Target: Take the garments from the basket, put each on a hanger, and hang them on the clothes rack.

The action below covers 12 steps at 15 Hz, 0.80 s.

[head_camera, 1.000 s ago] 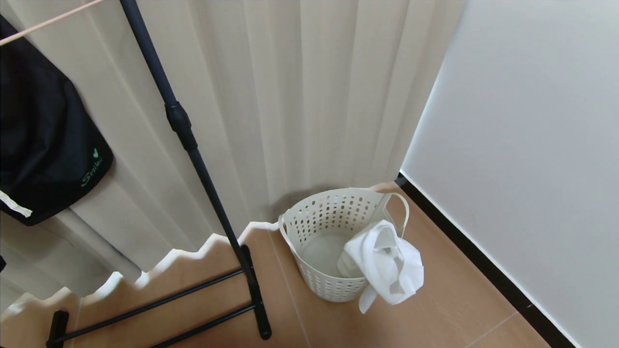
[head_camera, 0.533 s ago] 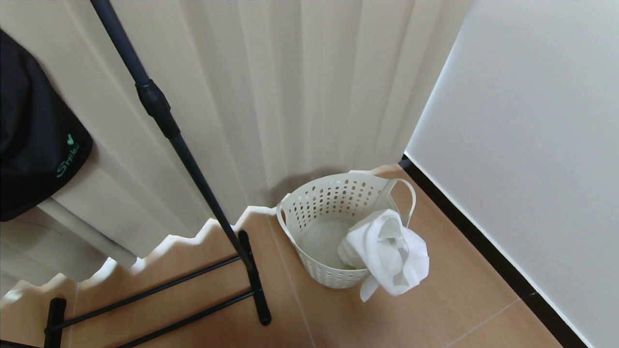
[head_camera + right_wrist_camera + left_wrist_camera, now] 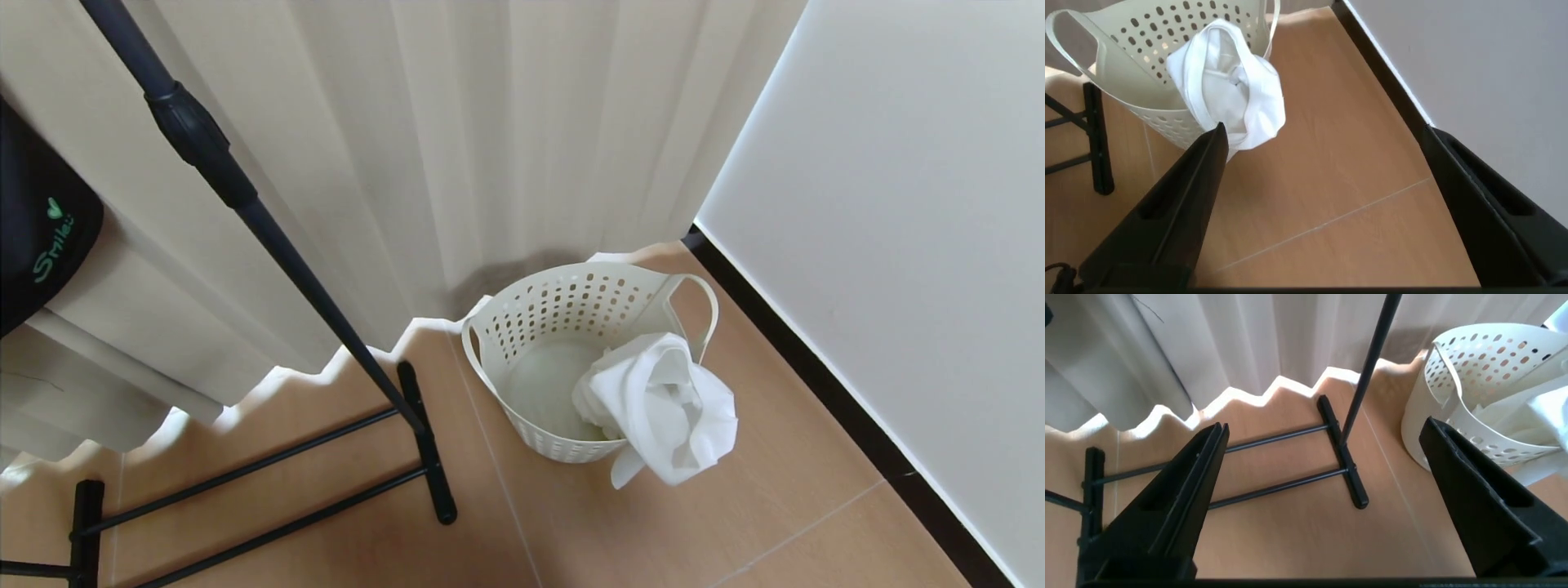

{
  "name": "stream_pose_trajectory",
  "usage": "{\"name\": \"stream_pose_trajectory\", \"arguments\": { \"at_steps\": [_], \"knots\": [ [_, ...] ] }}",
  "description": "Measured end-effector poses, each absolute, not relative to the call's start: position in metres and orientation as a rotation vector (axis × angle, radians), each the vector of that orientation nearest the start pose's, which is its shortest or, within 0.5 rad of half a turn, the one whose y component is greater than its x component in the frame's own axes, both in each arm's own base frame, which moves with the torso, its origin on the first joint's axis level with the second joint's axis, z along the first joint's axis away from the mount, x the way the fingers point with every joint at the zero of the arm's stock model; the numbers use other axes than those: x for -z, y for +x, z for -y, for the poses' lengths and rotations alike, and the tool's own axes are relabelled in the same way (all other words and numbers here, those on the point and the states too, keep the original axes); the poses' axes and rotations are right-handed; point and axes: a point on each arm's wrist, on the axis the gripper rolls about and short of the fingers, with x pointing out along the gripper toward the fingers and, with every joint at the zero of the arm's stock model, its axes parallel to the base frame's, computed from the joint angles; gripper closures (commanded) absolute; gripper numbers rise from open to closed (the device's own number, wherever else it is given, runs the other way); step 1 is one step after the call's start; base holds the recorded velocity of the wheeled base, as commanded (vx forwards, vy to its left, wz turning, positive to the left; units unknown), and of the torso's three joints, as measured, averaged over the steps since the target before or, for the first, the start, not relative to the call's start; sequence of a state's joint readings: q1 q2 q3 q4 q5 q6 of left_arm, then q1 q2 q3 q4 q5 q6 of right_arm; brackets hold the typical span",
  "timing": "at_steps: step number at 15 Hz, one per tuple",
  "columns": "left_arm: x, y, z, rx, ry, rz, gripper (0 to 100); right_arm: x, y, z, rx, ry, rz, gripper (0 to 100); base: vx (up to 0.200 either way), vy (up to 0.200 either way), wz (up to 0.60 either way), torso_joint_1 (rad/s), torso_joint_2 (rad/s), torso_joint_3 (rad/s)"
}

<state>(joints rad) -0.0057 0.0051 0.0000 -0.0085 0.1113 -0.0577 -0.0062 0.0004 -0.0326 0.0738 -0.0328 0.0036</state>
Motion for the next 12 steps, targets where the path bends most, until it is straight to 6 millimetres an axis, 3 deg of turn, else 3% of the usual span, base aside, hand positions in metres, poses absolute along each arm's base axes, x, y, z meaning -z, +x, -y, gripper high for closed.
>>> {"name": "stream_pose_trajectory", "arguments": {
  "at_steps": [4, 7, 10, 12],
  "knots": [
    [-0.077, -0.023, -0.003, -0.105, -0.055, 0.007, 0, -0.078, -0.021, -0.001, -0.041, -0.032, -0.105, 0, 0.000, 0.000, 0.00, 0.005, 0.00, -0.099],
    [-0.077, -0.023, -0.003, -0.105, -0.056, 0.007, 0, -0.096, 0.000, -0.001, -0.076, -0.042, -0.194, 0, 0.000, 0.000, 0.00, 0.000, 0.00, 0.000],
    [-0.077, -0.023, -0.003, -0.105, -0.056, 0.008, 0, -0.126, 0.046, -0.004, -0.141, -0.130, -0.321, 0, 0.000, 0.000, 0.00, 0.000, 0.00, 0.000],
    [-0.077, -0.023, -0.003, -0.106, -0.056, 0.008, 0, -0.145, 0.091, -0.012, -0.213, -0.305, -0.393, 0, 0.000, 0.000, 0.00, 0.000, 0.00, 0.000]
  ]
}}
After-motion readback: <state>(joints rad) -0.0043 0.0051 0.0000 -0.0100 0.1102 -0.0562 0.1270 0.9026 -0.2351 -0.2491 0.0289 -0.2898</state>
